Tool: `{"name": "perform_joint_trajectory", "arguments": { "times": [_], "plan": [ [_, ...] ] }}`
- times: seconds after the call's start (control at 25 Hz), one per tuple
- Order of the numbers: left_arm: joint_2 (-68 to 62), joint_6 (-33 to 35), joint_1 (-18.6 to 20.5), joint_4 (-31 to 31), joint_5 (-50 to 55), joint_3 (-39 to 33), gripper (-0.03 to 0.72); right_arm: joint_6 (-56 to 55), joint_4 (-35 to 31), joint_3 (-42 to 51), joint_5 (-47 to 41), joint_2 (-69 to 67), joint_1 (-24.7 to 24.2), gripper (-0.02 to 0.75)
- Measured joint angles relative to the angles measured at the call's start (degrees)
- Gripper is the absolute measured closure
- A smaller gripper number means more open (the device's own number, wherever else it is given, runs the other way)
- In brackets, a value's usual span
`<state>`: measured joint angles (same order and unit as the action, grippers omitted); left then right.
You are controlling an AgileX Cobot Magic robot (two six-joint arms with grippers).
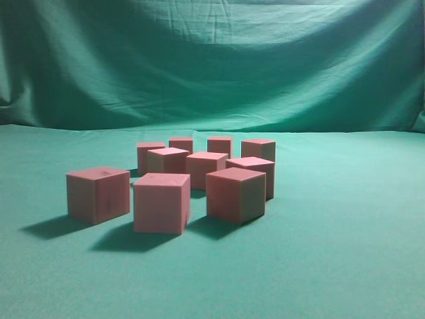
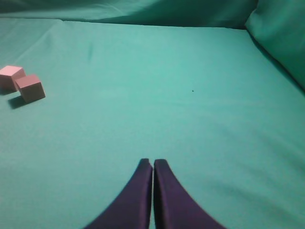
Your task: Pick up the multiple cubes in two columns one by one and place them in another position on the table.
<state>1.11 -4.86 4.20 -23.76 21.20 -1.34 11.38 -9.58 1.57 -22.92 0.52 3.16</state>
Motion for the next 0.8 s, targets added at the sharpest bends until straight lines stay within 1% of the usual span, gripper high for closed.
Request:
{"name": "perform_joint_trajectory", "arguments": {
  "times": [0.8],
  "plan": [
    [0.0, 0.0, 0.0, 0.0, 0.0, 0.0, 0.688, 0.5, 0.0, 0.0, -0.5, 0.0, 0.0, 0.738]
  ]
}}
